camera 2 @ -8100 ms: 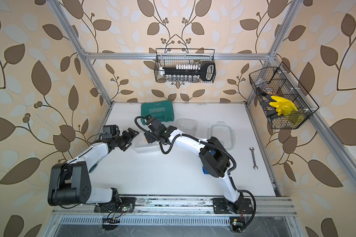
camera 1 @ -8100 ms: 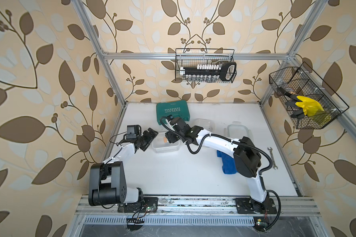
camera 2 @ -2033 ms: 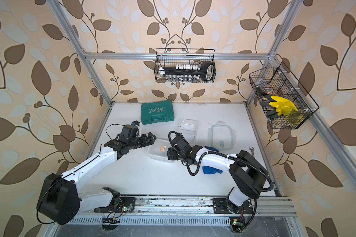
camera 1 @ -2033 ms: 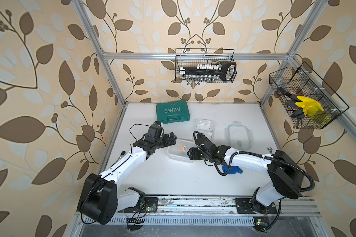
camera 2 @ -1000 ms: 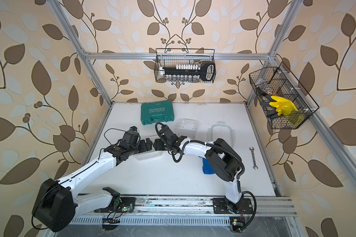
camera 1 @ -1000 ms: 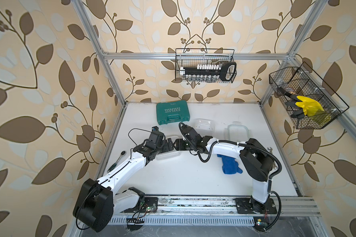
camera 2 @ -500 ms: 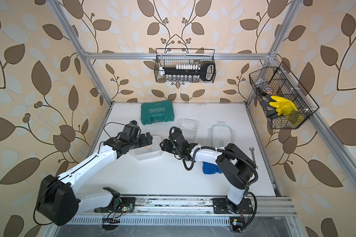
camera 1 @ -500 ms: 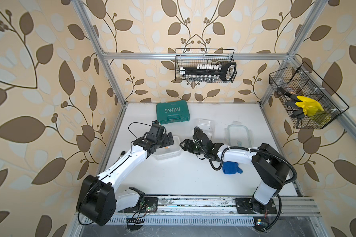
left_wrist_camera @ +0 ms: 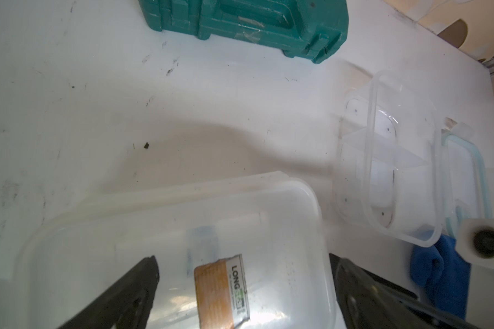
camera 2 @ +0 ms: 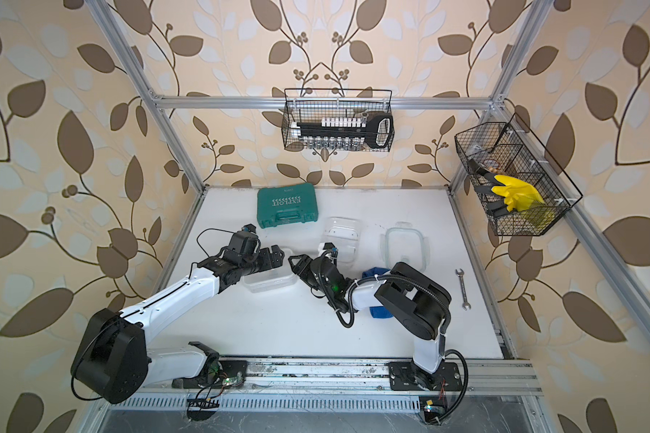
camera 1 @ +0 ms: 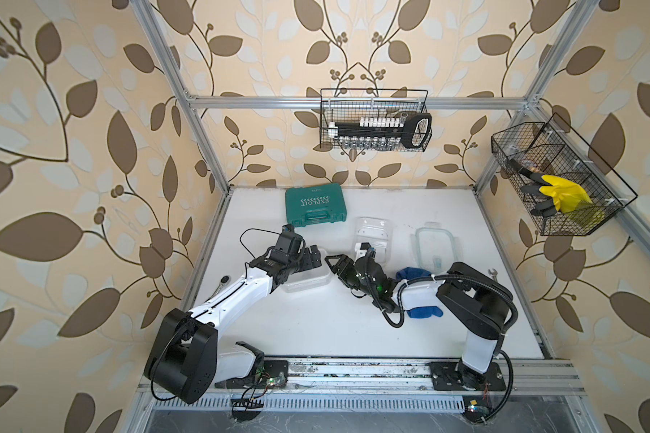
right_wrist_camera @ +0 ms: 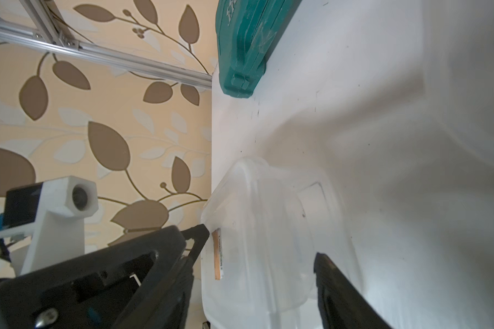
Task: Wipe the insides of the lunch boxes
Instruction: Adjust the lunch box at the center of the board, then open the fastener of the lunch box.
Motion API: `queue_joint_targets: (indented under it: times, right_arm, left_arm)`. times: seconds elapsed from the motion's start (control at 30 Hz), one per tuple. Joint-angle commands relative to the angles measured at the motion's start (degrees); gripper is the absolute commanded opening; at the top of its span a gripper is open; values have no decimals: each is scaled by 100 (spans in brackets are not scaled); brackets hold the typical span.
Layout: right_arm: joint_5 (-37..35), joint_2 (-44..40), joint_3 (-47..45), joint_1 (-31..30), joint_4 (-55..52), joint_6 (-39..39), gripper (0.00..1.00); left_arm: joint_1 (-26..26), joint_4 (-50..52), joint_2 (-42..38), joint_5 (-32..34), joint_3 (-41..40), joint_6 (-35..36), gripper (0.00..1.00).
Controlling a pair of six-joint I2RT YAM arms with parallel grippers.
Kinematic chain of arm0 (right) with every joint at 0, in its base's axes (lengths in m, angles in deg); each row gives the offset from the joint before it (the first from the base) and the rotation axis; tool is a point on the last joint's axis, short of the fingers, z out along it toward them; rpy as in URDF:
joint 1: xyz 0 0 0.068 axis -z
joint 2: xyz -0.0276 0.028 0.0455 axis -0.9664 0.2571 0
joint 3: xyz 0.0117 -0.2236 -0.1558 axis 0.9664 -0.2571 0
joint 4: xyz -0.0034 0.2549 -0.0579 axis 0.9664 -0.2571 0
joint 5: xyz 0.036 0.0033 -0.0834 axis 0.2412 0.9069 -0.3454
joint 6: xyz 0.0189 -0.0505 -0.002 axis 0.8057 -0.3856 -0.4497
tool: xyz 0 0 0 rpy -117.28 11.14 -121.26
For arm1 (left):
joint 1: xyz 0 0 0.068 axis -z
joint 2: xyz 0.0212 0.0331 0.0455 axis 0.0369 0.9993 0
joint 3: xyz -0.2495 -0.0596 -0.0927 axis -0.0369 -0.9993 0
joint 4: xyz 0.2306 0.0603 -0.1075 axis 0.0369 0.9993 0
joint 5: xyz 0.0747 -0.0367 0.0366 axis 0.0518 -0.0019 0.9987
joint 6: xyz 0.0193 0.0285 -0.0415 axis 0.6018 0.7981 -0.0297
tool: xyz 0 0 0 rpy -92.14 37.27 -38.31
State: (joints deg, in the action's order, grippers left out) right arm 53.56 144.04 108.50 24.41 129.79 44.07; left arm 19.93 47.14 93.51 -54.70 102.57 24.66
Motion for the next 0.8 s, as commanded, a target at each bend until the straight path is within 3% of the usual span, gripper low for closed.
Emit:
queue_joint_targets:
  times: [0.0, 0.17, 0.37, 0.77]
  right_arm:
    - [-337, 253, -185, -109, 860, 779, 68]
    - [-412, 686, -294, -161, 1551, 1205, 68]
    - [-511, 1227, -207, -233, 2386, 1612, 66]
    - [-1220, 1903, 42, -557, 3442, 2282, 64]
  left_arm:
    - [-51, 38, 88, -3, -372, -109, 99]
    - [-51, -293, 148, -154, -606, -138, 99]
    - [-51, -771, 315, -413, -916, -279, 85]
    - [-33, -1256, 551, -600, -1328, -424, 75]
